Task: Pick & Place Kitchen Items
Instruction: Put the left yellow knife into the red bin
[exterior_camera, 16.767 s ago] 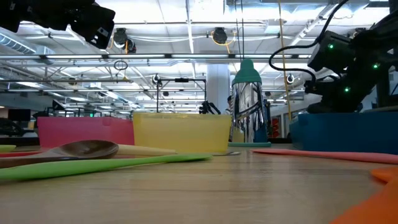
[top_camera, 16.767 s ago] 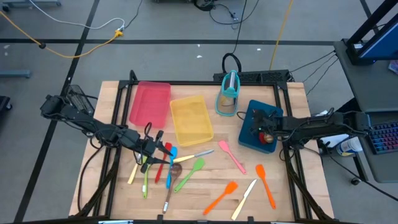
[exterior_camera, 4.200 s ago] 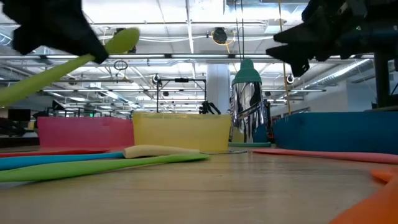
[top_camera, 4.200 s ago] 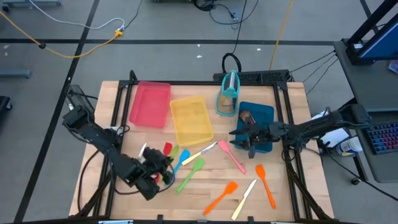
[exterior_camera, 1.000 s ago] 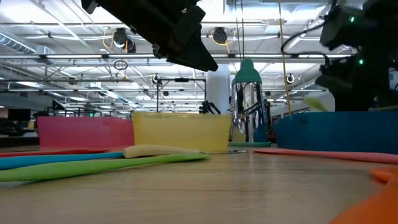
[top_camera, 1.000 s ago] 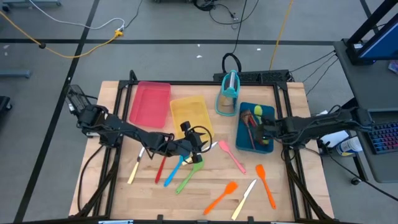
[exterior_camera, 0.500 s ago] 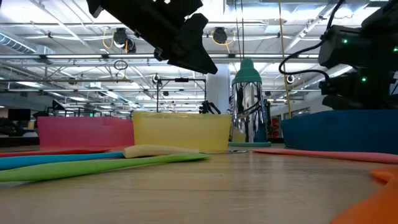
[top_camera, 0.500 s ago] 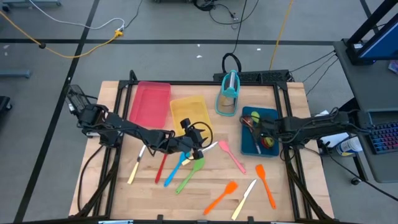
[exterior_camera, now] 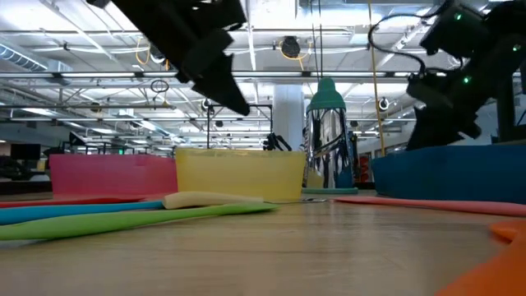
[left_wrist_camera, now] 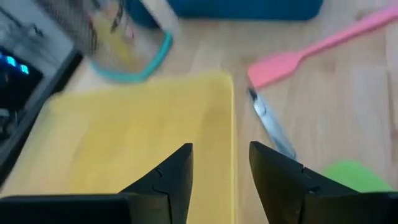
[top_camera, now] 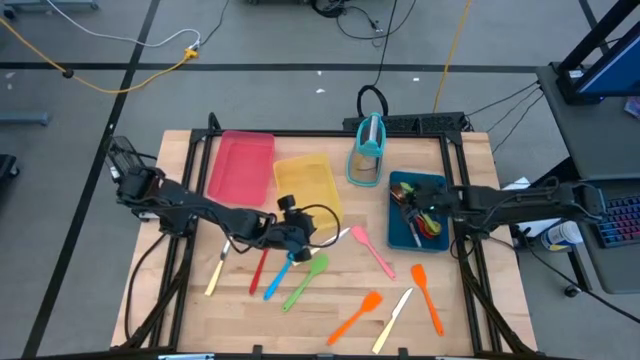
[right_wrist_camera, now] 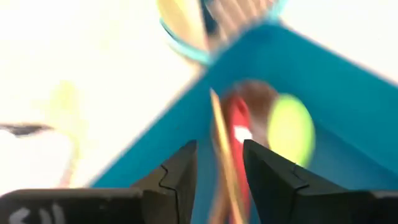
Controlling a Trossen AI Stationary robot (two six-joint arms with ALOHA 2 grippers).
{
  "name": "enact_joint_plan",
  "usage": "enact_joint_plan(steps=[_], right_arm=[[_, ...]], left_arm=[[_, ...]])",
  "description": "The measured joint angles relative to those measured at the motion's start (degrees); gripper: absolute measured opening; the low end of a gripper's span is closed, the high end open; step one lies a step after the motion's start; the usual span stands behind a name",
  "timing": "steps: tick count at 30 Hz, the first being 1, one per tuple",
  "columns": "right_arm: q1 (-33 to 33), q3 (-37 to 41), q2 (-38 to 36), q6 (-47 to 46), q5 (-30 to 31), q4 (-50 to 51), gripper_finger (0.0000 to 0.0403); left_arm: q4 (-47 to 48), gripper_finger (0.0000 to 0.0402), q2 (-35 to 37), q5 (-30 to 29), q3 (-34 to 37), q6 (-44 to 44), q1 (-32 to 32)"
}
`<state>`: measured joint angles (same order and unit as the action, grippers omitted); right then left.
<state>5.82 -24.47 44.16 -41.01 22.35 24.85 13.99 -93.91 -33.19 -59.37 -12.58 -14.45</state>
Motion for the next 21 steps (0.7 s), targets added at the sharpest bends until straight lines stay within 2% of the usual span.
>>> enact_joint_plan(steps=[4,11,15,21], right_arm=[[-0.2,0.0,-3.54,4.6,-0.75,-8.48,0.0117],[-3.4,-0.04,-5.84,16.65,-8.81,-26.24,0.0116],[-6.8,-0.07,-3.9,21.05,-12.1,-34.29,0.0116],[-12.44,-0.11,2.1,25.02,-12.07,-41.21,0.0116]], left_arm=[[8.22,0.0154,2.79,-0.07,0.0,-7.47,-1.47],[20.5,0.0142,9.16,-3.49,0.02,-18.07,-5.58],[26.72,0.0137,13.31,-4.51,0.04,-21.06,-8.18],[32.09,0.0136,20.55,-5.92,1.77,-27.12,-11.27]])
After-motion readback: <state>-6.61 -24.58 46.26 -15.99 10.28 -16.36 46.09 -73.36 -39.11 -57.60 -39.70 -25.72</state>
